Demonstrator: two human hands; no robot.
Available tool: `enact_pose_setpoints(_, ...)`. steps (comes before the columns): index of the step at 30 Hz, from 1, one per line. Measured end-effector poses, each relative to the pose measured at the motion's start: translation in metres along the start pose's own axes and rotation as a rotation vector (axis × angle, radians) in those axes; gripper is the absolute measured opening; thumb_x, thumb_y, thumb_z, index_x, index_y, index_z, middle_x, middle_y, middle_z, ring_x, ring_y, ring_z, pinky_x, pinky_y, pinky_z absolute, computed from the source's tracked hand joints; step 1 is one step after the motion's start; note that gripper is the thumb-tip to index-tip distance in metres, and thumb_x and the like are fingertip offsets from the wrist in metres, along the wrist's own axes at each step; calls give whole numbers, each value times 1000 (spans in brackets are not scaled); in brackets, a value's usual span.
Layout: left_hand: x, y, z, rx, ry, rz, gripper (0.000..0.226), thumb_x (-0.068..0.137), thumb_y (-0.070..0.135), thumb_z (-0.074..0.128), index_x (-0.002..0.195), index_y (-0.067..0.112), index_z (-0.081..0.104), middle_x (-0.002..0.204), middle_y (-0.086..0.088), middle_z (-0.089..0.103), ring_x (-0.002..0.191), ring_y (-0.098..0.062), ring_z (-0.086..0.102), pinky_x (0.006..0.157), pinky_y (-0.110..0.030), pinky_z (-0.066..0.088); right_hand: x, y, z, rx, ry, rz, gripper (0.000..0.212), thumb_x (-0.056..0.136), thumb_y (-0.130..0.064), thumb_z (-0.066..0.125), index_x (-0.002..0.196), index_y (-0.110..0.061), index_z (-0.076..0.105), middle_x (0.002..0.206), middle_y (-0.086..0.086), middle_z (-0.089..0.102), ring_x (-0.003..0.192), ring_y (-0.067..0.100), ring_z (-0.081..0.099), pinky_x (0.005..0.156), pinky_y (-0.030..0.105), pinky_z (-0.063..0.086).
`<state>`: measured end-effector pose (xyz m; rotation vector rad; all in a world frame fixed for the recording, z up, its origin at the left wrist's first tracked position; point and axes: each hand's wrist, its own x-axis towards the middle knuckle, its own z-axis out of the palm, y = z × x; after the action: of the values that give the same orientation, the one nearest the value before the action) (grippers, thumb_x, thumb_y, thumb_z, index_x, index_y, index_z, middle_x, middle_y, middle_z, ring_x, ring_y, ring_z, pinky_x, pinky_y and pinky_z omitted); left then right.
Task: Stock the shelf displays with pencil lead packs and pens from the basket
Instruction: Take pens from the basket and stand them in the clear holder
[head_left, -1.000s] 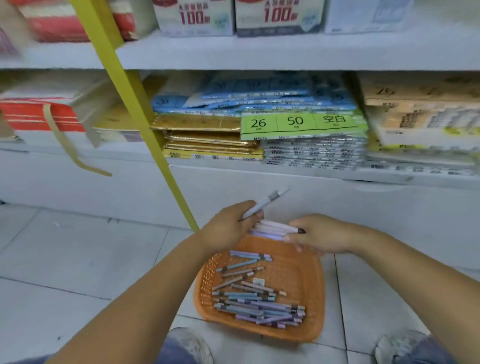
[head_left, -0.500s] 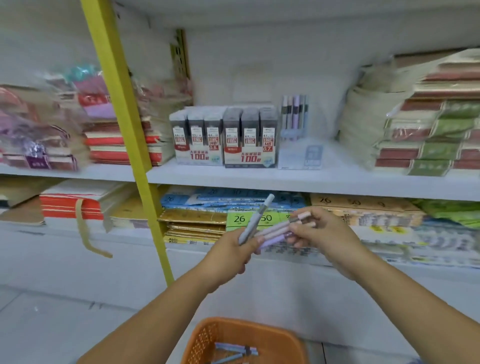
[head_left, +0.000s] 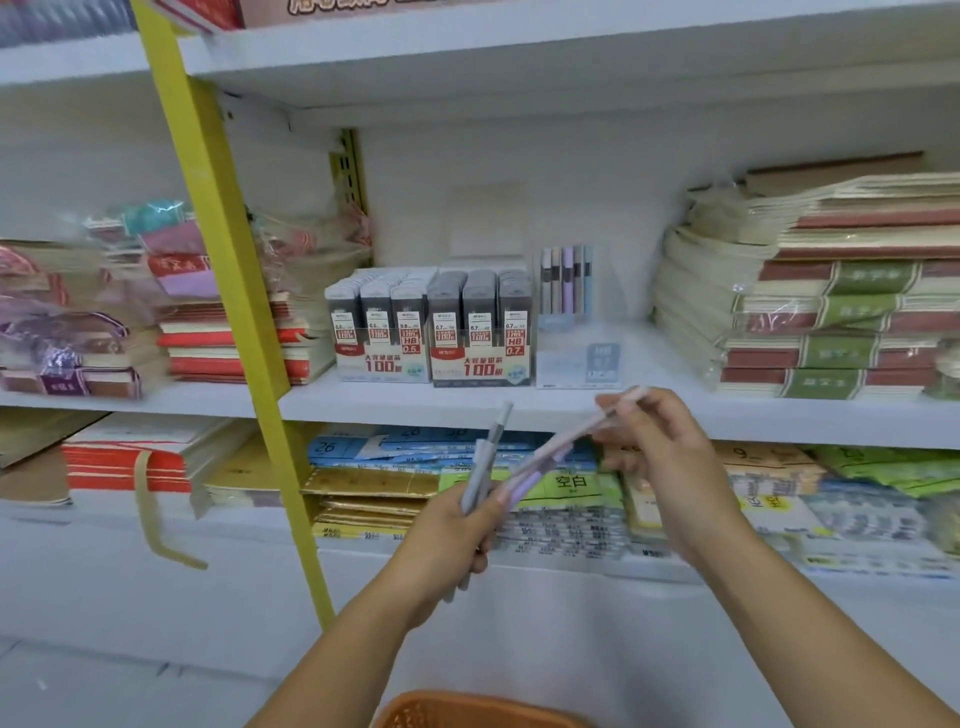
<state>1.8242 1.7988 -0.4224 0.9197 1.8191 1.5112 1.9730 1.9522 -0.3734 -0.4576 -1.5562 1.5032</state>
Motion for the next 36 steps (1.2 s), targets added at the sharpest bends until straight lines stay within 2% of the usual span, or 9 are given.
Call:
enact_pose_setpoints(5,6,40,-10,-57,107,103,26,95,50,58,98,26,67,58,9,50,50,-10,42,44,-25,37,39,-64,-5,36,71,-219,8,99,-20,54,97,-14,60,91,6,75,82,24,73,64,26,59)
enact_pose_setpoints(7,16,65,-14,-117,154,136,27,96,48,57,100,22,66,58,9,51,47,-7,42,42,-21,36,63,-94,-5,21,97,-335,2,98,-16,55,98,-17,56,87,5,74,77,23,73,62,25,58)
enact_pose_setpoints(10,34,97,-20,-181,239,201,23,98,44,57,100,22,66,58,7,50,45,-7,42,40,-21,36,101,-123,1,-92,80,-445,17,96,-10,57,96,-26,53,81,6,73,76,22,73,61,26,58)
enact_pose_setpoints(15,61,121,-30,-225,324,258,31,97,43,58,86,16,70,55,5,51,42,-9,42,37,-20,34,158,-109,17,-615,-33,-433,22,93,-14,63,85,-31,50,86,1,68,79,22,70,73,47,58)
enact_pose_setpoints(17,68,120,-31,-228,340,253,31,96,43,59,83,16,69,53,5,54,41,-7,43,37,-18,34,171,-94,19,-671,-70,-392,20,91,-16,64,84,-28,50,84,3,70,81,25,69,77,52,56)
enact_pose_setpoints(24,87,116,-30,-238,405,275,20,97,39,59,82,27,63,49,6,53,38,-6,44,35,-18,35,193,-64,30,-762,-137,-386,26,89,-17,68,82,-33,48,78,-2,69,76,22,68,75,47,56)
enact_pose_setpoints(29,94,112,-25,-250,406,274,18,97,37,60,89,23,68,51,7,55,39,-6,45,35,-15,34,199,-63,32,-923,-144,-459,33,89,-22,68,93,-37,39,71,-1,66,66,18,65,65,41,55)
enact_pose_setpoints(33,98,110,-24,-246,387,250,20,97,37,60,87,21,68,51,5,53,39,-8,45,35,-17,34,201,-66,39,-1044,-134,-514,19,90,-27,67,97,-22,51,72,-1,65,68,20,63,63,32,51)
enact_pose_setpoints(36,99,111,-22,-248,364,209,26,96,41,61,84,18,67,52,5,55,40,-10,46,36,-19,36,200,-72,44,-1207,-148,-491,15,92,-26,64,102,-14,61,87,2,67,81,23,63,71,33,50)
